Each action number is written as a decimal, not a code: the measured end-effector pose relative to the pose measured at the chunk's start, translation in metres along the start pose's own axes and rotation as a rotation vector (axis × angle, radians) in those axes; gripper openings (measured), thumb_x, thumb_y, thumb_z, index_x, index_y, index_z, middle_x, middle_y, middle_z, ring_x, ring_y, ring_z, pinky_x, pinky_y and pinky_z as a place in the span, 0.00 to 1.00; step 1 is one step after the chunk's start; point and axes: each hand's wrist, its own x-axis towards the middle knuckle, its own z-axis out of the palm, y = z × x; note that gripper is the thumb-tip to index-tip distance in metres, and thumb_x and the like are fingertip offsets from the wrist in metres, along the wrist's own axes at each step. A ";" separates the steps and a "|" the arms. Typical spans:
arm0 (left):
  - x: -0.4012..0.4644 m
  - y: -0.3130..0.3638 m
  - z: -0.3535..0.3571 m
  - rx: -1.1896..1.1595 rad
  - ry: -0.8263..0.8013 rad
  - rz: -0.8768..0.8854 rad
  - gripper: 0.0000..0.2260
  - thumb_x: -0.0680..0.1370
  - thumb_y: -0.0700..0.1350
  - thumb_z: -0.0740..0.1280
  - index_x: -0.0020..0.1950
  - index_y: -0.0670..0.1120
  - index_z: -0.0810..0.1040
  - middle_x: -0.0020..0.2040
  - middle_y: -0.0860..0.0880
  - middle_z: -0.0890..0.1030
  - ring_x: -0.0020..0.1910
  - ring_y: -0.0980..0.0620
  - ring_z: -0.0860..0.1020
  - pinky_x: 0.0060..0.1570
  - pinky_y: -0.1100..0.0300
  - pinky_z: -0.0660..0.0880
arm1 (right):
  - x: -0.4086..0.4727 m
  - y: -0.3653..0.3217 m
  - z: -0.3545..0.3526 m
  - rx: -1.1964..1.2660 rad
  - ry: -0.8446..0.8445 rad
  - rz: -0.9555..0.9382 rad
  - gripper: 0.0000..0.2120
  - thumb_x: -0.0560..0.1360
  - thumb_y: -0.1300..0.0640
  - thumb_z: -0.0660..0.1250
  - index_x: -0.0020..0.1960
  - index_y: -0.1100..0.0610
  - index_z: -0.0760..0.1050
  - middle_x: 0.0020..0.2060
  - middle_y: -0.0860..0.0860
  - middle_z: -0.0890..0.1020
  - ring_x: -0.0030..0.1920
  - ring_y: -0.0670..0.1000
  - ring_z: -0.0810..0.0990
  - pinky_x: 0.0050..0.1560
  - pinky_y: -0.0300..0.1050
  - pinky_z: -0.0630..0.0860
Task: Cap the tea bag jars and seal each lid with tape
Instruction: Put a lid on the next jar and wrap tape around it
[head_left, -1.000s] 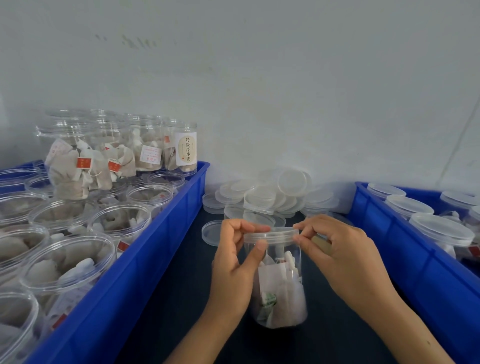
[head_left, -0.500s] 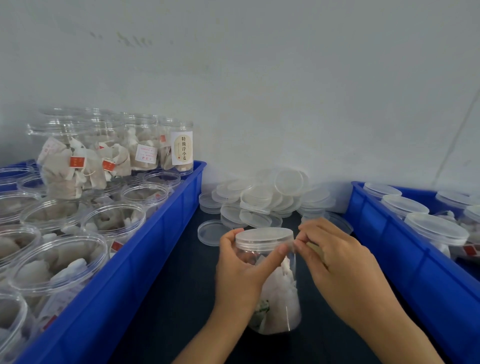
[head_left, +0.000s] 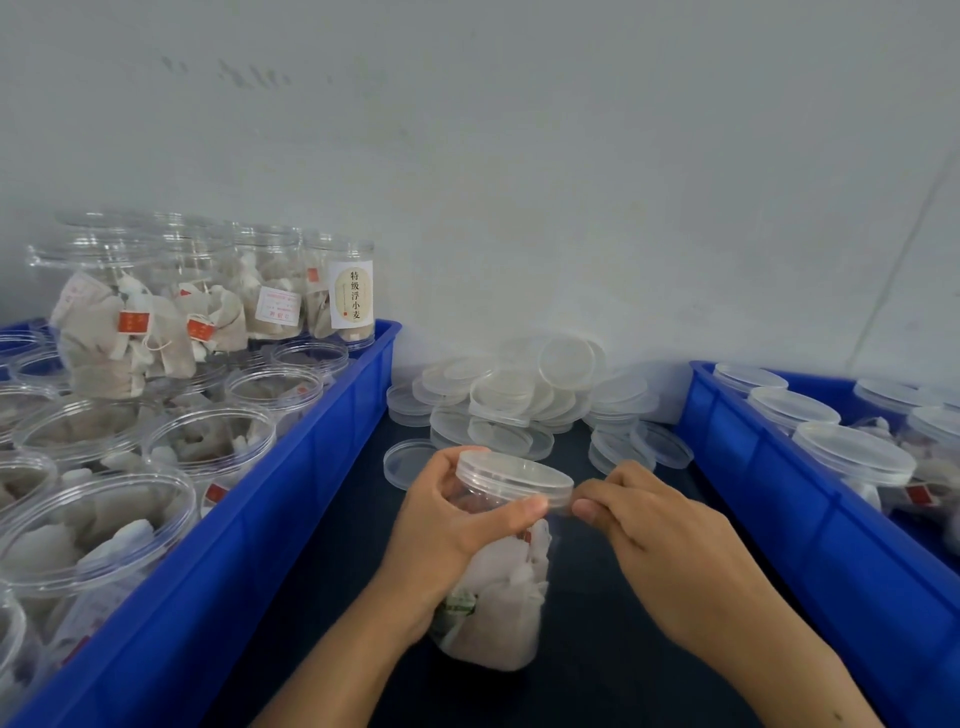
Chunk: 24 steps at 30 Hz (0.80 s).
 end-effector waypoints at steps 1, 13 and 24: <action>0.001 0.000 -0.001 -0.005 -0.014 -0.008 0.35 0.54 0.53 0.79 0.59 0.48 0.76 0.48 0.57 0.84 0.48 0.61 0.82 0.41 0.72 0.76 | 0.000 -0.001 -0.001 -0.004 -0.001 -0.006 0.25 0.76 0.38 0.38 0.62 0.38 0.68 0.47 0.41 0.68 0.41 0.44 0.75 0.44 0.39 0.75; 0.002 -0.002 -0.007 -0.079 -0.125 -0.071 0.34 0.56 0.53 0.81 0.60 0.47 0.76 0.50 0.51 0.85 0.50 0.54 0.83 0.44 0.66 0.78 | 0.002 0.001 0.009 0.075 0.012 -0.052 0.25 0.76 0.38 0.39 0.71 0.27 0.36 0.46 0.40 0.65 0.38 0.44 0.74 0.38 0.37 0.73; -0.011 0.000 0.008 0.163 0.007 0.141 0.23 0.72 0.59 0.64 0.65 0.62 0.64 0.59 0.57 0.74 0.53 0.68 0.76 0.47 0.73 0.74 | -0.001 -0.003 0.013 0.373 -0.005 0.009 0.19 0.81 0.42 0.44 0.70 0.27 0.48 0.49 0.38 0.70 0.45 0.43 0.76 0.48 0.38 0.74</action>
